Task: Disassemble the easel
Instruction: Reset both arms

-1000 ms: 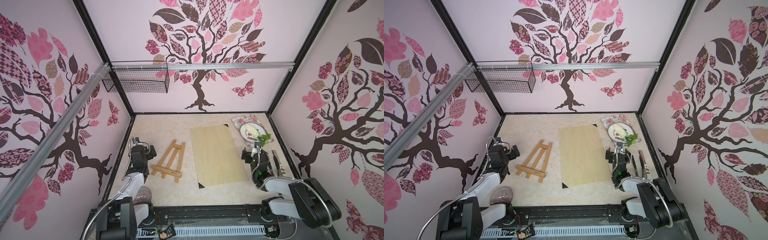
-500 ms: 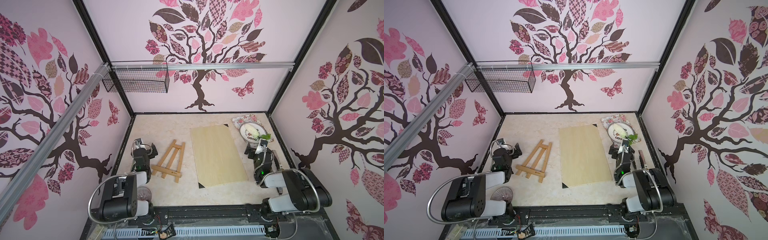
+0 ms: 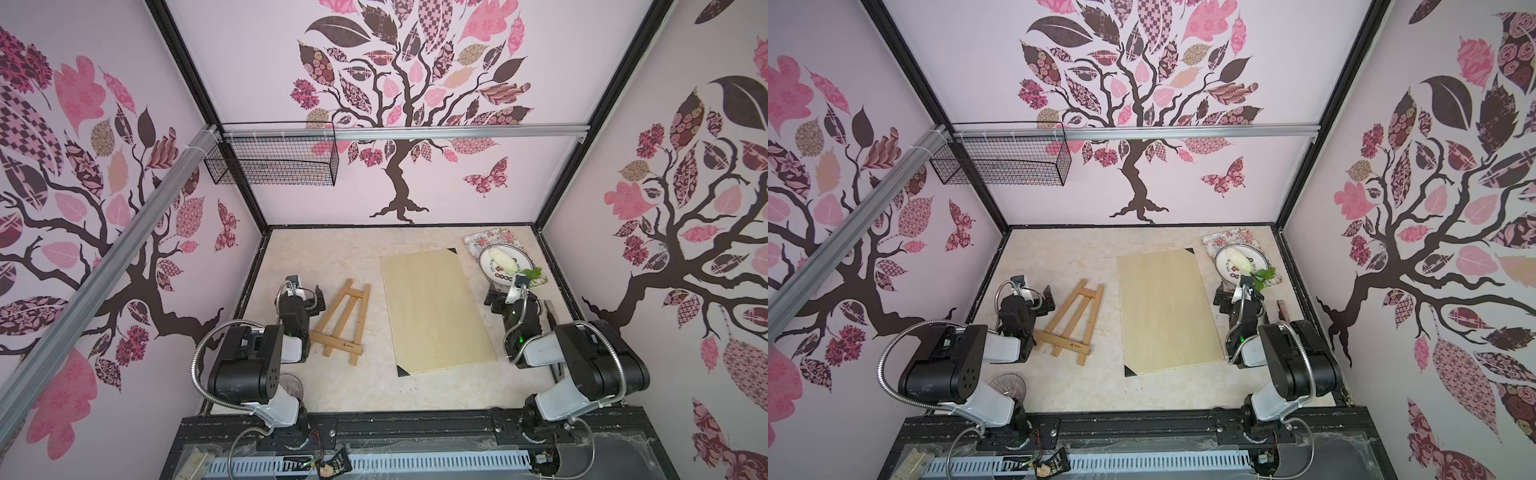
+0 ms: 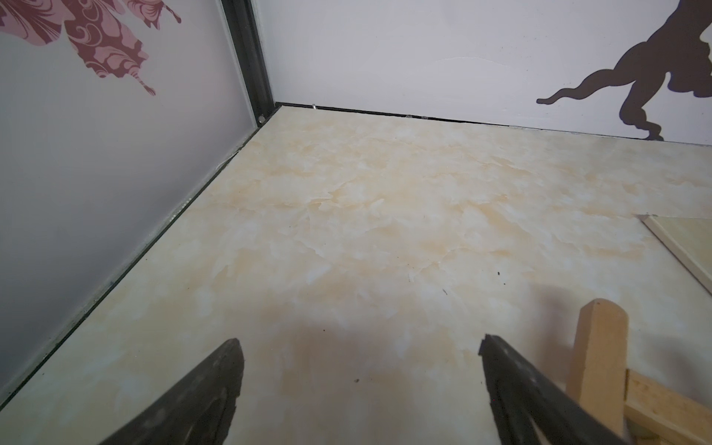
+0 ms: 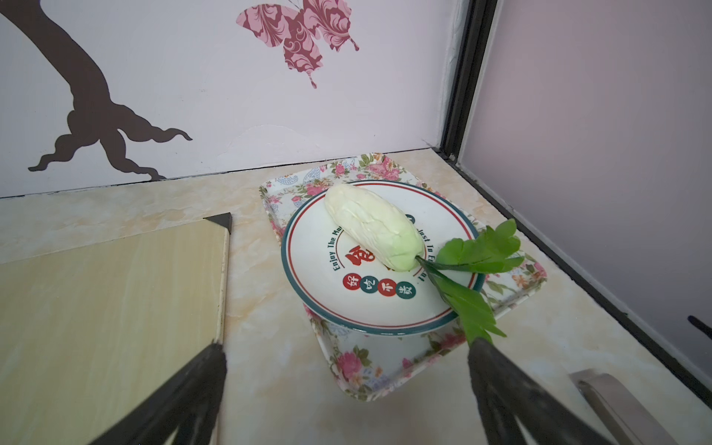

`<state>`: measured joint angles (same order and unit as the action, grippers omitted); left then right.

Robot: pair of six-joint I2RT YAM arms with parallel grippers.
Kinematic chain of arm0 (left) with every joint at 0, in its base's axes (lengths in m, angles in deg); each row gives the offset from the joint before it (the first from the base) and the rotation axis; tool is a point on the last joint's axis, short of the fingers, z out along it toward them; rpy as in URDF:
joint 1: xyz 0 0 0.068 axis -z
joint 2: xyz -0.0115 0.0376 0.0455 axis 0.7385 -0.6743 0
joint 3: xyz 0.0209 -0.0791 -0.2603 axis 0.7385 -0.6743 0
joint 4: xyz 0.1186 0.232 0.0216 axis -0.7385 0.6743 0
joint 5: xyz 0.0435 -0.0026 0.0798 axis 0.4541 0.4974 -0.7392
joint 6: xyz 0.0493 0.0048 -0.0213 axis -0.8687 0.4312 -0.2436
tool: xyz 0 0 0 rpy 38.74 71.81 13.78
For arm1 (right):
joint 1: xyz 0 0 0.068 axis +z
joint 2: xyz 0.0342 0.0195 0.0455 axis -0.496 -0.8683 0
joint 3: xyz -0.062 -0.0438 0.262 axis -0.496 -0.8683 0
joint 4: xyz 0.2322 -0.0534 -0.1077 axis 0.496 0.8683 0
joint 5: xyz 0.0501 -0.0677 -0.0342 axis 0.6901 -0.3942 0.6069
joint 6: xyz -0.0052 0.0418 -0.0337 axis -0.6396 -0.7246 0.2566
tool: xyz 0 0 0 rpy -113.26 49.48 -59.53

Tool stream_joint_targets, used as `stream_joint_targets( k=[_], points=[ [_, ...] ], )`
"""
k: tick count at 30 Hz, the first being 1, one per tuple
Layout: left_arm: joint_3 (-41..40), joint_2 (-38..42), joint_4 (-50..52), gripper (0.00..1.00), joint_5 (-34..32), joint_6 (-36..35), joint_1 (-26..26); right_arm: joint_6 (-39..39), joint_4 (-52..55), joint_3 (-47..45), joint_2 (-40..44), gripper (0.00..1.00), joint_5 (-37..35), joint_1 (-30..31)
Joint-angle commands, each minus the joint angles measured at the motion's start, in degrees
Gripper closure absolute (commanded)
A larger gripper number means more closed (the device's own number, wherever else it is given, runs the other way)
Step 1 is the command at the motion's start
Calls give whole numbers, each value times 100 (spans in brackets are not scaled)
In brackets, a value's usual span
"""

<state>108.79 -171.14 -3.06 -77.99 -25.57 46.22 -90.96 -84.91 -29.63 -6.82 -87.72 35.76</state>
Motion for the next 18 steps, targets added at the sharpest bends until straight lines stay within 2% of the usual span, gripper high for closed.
stream_joint_targets(
  k=[1, 18],
  points=[
    [121, -2, -130, 2, -51, -141, 68, -53, 109, 68, -27, 0, 12, -26],
    [166, -8, -38, 2, 88, -199, 82, -49, 108, 69, -27, 0, 12, -31]
  ],
)
